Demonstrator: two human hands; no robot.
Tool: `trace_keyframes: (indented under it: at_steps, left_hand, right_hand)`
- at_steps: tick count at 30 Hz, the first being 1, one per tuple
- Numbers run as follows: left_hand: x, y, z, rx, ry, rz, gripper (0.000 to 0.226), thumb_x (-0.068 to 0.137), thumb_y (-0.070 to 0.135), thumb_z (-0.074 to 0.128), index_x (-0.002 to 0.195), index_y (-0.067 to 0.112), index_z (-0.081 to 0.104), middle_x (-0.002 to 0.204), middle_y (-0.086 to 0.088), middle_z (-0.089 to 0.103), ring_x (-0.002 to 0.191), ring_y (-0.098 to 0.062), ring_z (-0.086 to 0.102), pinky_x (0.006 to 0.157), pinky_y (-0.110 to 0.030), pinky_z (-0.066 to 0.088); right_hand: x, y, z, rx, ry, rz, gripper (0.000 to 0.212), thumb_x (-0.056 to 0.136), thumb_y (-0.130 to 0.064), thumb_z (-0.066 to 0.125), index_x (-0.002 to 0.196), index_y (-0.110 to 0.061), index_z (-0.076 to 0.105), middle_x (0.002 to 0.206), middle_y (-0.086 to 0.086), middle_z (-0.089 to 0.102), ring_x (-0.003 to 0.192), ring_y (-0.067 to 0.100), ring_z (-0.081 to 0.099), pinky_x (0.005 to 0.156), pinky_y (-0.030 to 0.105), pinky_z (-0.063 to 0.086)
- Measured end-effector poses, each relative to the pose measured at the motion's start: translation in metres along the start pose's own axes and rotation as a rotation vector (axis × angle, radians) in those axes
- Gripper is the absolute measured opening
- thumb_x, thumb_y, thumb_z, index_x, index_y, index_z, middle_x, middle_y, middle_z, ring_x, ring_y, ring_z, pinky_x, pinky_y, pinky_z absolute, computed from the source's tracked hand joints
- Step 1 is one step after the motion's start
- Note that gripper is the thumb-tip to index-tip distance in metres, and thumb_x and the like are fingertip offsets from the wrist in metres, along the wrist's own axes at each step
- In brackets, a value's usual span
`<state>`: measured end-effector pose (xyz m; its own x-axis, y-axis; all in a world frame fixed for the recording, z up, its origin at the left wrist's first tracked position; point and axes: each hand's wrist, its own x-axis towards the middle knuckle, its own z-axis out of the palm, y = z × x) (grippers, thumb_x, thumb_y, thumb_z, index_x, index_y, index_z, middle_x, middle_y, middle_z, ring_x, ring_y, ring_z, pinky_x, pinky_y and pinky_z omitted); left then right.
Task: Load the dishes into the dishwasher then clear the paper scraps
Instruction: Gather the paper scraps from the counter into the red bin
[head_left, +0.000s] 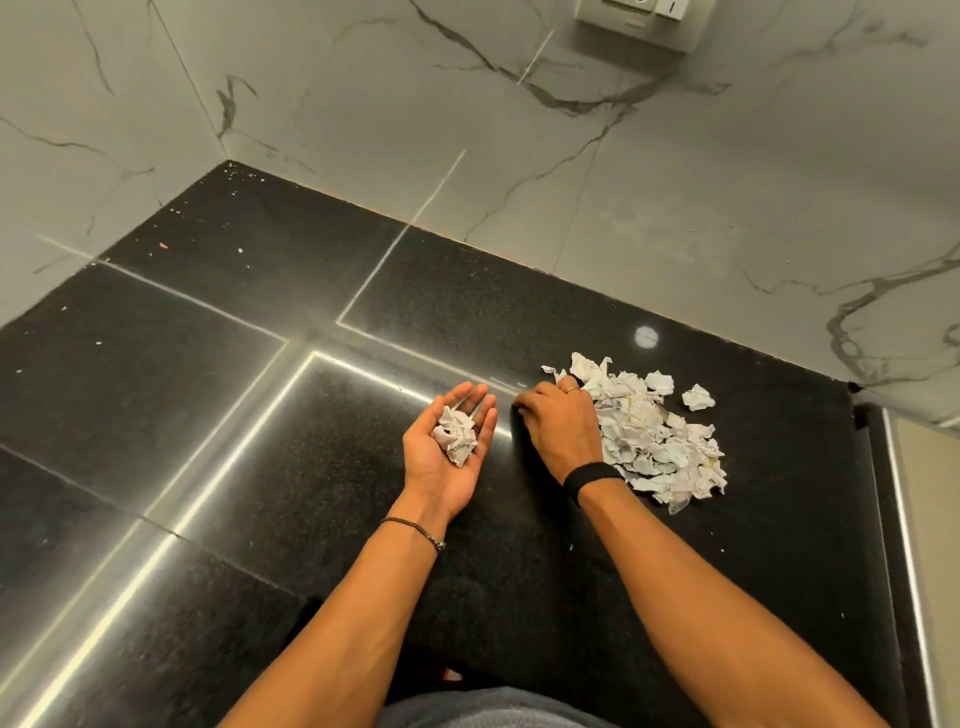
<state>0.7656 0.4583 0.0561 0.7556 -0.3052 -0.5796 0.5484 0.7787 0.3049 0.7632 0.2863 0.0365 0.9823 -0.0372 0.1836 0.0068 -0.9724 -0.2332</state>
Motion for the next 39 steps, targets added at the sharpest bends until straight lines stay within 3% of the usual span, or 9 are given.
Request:
trace_keyframes:
  at_steps: [5,9,14,19,23,28,33,36,39]
  left_hand:
    - [0.007,-0.007,0.006,0.035,0.009,0.000,0.036,0.105,0.027,0.045,0.126,0.005,0.065,0.135,-0.018,0.065,0.123,-0.031,0.065,0.102,-0.040,0.053]
    - [0.014,-0.015,0.014,0.029,-0.006,-0.030,0.038,0.106,0.032,0.043,0.127,0.007,0.062,0.138,-0.020,0.062,0.124,-0.032,0.061,0.094,-0.037,0.054]
    - [0.017,-0.013,0.023,-0.045,-0.025,-0.042,0.039,0.108,0.030,0.042,0.126,0.003,0.063,0.122,-0.018,0.071,0.109,-0.030,0.072,0.101,-0.042,0.053]
    - [0.018,-0.008,0.015,-0.032,-0.025,-0.038,0.041,0.108,0.030,0.041,0.128,0.002,0.063,0.128,-0.017,0.069,0.116,-0.030,0.070,0.099,-0.041,0.054]
    - [0.017,-0.008,0.013,-0.016,-0.018,-0.037,0.041,0.108,0.031,0.041,0.127,0.003,0.063,0.125,-0.017,0.070,0.114,-0.029,0.070,0.095,-0.040,0.056]
    - [0.014,-0.006,0.015,0.001,-0.019,-0.020,0.042,0.107,0.032,0.043,0.130,0.003,0.063,0.129,-0.017,0.069,0.118,-0.030,0.068,0.099,-0.041,0.054]
    - [0.009,-0.016,0.022,0.024,-0.036,-0.056,0.040,0.106,0.035,0.042,0.123,0.007,0.066,0.120,-0.014,0.071,0.105,-0.025,0.071,0.093,-0.037,0.055]
    - [0.006,-0.020,0.028,-0.010,-0.082,-0.095,0.037,0.100,0.033,0.049,0.120,0.008,0.068,0.125,-0.016,0.069,0.112,-0.029,0.067,0.110,-0.041,0.047]
    - [-0.002,-0.018,0.035,-0.004,-0.133,-0.067,0.042,0.087,0.027,0.058,0.122,0.006,0.066,0.136,-0.019,0.064,0.117,-0.032,0.066,0.114,-0.044,0.043]
  right_hand:
    - [-0.011,-0.015,-0.021,0.531,0.122,0.229,0.008,0.090,-0.022,0.069,0.094,-0.025,0.075,0.092,-0.013,0.072,0.091,0.015,0.059,0.082,0.029,0.046]
    - [-0.016,-0.034,-0.050,0.841,0.042,0.143,0.016,0.091,-0.018,0.068,0.102,-0.028,0.074,0.098,-0.016,0.073,0.099,0.009,0.066,0.089,0.028,0.051]
    - [-0.014,-0.004,-0.047,0.687,0.094,0.275,0.023,0.088,-0.006,0.065,0.103,-0.021,0.075,0.097,-0.012,0.073,0.089,0.003,0.064,0.085,0.028,0.053]
    - [-0.020,0.015,-0.022,0.103,0.021,0.017,0.031,0.084,-0.009,0.070,0.113,-0.020,0.074,0.111,-0.002,0.071,0.096,0.026,0.056,0.081,0.037,0.046]
    - [-0.018,0.013,-0.013,-0.079,0.050,-0.001,0.018,0.086,-0.015,0.073,0.101,-0.025,0.076,0.102,-0.006,0.071,0.088,0.025,0.055,0.069,0.038,0.041]
    - [-0.020,0.008,-0.030,0.200,0.188,0.097,0.017,0.092,-0.012,0.069,0.102,-0.024,0.076,0.105,-0.009,0.074,0.093,0.020,0.059,0.079,0.041,0.048]
    - [-0.030,-0.040,-0.067,0.683,0.246,0.040,0.027,0.092,-0.004,0.067,0.114,-0.020,0.074,0.118,-0.009,0.071,0.115,0.005,0.059,0.099,0.025,0.045]
    - [-0.040,-0.056,-0.074,0.782,0.164,-0.005,0.039,0.088,0.000,0.067,0.119,-0.022,0.073,0.124,-0.013,0.070,0.119,0.003,0.058,0.103,0.027,0.044]
    - [-0.049,-0.050,-0.073,0.908,0.260,0.187,0.040,0.089,-0.002,0.060,0.116,-0.029,0.072,0.118,-0.018,0.071,0.114,0.006,0.061,0.099,0.038,0.050]
